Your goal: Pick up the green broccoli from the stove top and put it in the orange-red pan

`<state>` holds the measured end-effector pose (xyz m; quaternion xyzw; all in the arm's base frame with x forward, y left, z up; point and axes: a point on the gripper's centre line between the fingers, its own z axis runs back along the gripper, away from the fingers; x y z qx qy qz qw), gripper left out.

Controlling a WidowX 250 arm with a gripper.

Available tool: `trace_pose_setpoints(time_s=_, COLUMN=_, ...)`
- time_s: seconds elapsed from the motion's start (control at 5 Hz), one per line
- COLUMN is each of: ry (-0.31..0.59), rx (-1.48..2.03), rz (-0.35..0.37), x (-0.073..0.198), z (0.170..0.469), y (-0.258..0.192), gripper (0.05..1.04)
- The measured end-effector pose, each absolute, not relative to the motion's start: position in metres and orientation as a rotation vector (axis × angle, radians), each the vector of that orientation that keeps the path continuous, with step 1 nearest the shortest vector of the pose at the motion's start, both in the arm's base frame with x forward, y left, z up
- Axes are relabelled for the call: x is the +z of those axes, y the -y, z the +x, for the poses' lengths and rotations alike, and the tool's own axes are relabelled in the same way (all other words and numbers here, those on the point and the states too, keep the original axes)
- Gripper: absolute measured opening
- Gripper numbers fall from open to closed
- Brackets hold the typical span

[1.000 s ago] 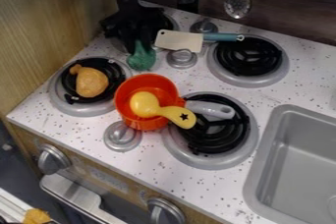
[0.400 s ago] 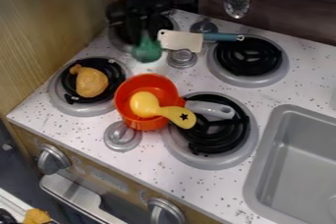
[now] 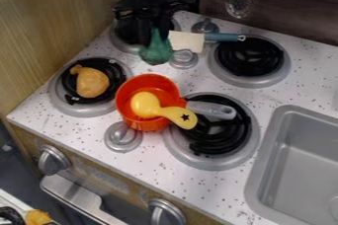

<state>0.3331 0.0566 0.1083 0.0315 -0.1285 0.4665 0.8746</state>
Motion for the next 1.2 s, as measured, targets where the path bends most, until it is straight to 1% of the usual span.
trace_pose_setpoints(time_s=0.2, ry=0.230, rx=1.037, rz=0.064, x=0.096, z=0.318, y=-0.055, gripper=0.324)
trace_pose_setpoints(time_s=0.4, ry=0.264, rx=1.105, rz=0.079, x=0.095, z=0.304, y=-0.049, gripper=0.324)
trace_pose_setpoints(time_s=0.6, ry=0.258, rx=1.137, rz=0.055, x=0.088, z=0.299, y=-0.044, gripper=0.324)
trace_pose_setpoints(time_s=0.8, ry=0.261, rx=1.149, rz=0.037, x=0.085, z=0.298, y=-0.042, gripper=0.324)
trace_pose_setpoints(time_s=1.0, ry=0.253, rx=1.154, rz=0.001, x=0.079, z=0.300, y=-0.046, gripper=0.324)
trace_pose_setpoints(time_s=1.2, ry=0.228, rx=1.149, rz=-0.006, x=0.072, z=0.301, y=-0.048, gripper=0.324)
